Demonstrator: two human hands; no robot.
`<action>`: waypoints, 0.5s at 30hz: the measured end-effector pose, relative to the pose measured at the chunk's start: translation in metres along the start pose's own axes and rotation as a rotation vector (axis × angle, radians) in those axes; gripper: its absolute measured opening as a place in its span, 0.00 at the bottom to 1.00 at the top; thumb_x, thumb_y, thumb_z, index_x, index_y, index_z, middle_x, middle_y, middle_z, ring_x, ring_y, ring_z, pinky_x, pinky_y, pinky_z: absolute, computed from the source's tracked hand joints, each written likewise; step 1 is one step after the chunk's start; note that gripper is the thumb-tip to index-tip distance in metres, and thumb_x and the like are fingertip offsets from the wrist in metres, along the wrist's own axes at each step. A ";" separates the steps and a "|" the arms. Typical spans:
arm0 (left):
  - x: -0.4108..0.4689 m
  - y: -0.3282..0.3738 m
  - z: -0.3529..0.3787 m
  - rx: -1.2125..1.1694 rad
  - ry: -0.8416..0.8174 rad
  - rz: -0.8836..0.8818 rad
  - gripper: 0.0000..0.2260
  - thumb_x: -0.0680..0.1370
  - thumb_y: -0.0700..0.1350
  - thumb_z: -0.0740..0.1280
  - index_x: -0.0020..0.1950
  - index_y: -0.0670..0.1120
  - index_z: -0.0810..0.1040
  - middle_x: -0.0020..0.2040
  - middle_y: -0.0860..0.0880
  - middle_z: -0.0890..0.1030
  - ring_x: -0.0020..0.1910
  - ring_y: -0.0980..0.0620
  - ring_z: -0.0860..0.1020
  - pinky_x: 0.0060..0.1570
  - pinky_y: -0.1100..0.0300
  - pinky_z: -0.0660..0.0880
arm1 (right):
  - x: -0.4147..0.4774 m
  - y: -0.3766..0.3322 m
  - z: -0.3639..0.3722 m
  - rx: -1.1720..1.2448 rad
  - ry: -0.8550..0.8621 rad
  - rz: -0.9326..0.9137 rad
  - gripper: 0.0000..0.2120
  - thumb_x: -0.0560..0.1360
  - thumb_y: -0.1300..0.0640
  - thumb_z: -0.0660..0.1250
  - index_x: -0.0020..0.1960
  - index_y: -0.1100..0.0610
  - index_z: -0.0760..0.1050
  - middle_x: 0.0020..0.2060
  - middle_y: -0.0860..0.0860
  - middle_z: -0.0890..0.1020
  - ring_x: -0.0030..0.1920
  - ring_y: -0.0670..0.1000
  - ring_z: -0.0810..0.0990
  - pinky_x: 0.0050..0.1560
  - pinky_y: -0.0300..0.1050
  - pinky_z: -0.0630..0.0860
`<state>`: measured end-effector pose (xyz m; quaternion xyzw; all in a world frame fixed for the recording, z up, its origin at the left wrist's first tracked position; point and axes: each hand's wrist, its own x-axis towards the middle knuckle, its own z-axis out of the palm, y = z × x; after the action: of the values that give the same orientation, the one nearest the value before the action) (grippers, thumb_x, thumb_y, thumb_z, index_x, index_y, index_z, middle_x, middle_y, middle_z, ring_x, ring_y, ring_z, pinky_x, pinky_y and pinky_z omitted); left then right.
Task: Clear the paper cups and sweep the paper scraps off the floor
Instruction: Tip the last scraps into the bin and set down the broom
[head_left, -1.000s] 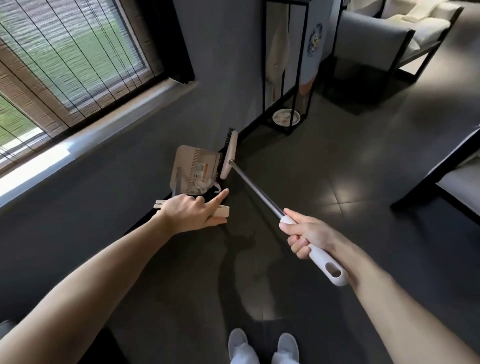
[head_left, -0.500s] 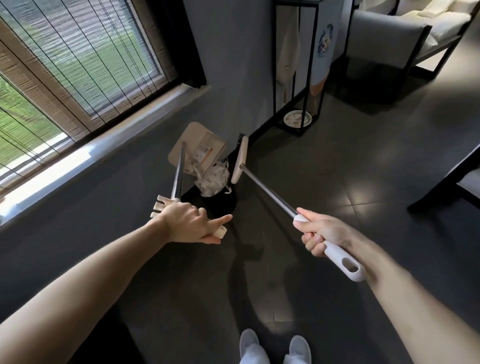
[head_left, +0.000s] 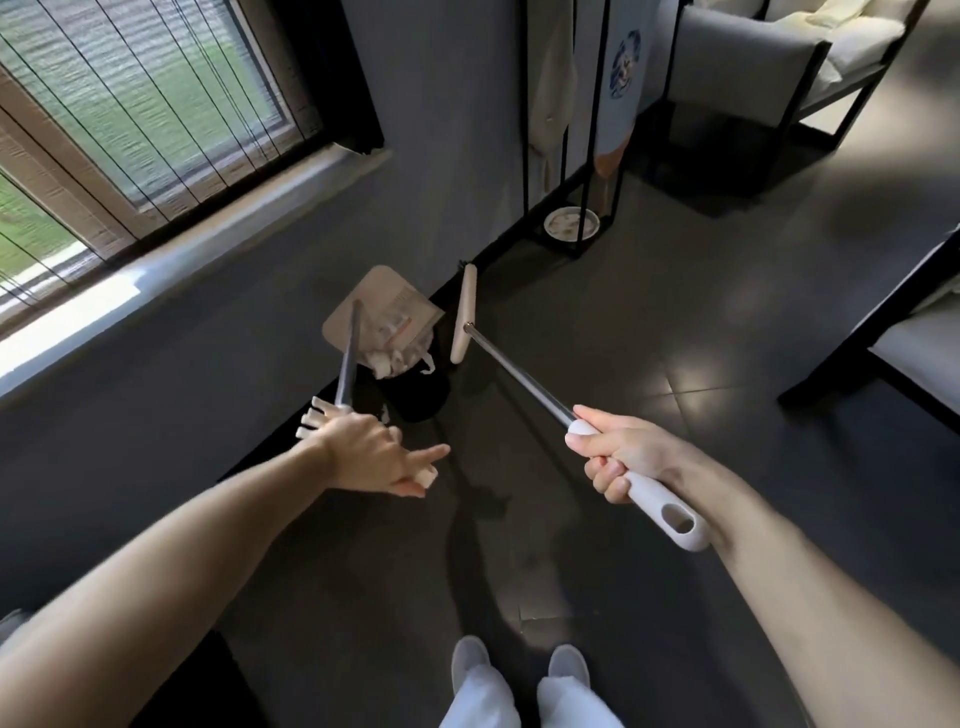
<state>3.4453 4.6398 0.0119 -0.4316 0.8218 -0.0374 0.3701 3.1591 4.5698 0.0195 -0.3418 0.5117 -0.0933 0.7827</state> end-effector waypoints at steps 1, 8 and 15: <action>-0.002 -0.003 -0.003 0.008 0.015 0.005 0.31 0.79 0.67 0.44 0.78 0.57 0.41 0.61 0.40 0.77 0.54 0.41 0.80 0.48 0.48 0.77 | -0.001 0.002 -0.001 0.001 0.003 0.002 0.29 0.80 0.63 0.63 0.77 0.47 0.57 0.23 0.49 0.68 0.19 0.42 0.64 0.17 0.32 0.64; -0.016 -0.006 -0.022 0.065 0.040 -0.074 0.31 0.79 0.66 0.43 0.79 0.55 0.40 0.57 0.43 0.79 0.52 0.45 0.81 0.46 0.52 0.77 | -0.003 0.004 0.002 0.043 -0.026 -0.018 0.29 0.79 0.62 0.63 0.77 0.48 0.58 0.24 0.49 0.66 0.19 0.41 0.64 0.18 0.32 0.64; -0.046 -0.030 -0.043 -0.018 0.270 -0.328 0.38 0.69 0.69 0.28 0.78 0.59 0.41 0.56 0.47 0.80 0.49 0.47 0.83 0.43 0.54 0.80 | -0.007 -0.001 0.009 0.022 -0.043 -0.044 0.30 0.79 0.63 0.63 0.77 0.47 0.58 0.25 0.49 0.66 0.19 0.41 0.63 0.17 0.31 0.63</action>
<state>3.4538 4.6437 0.0809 -0.5538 0.7830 -0.1473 0.2420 3.1635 4.5766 0.0275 -0.3464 0.4861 -0.1089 0.7949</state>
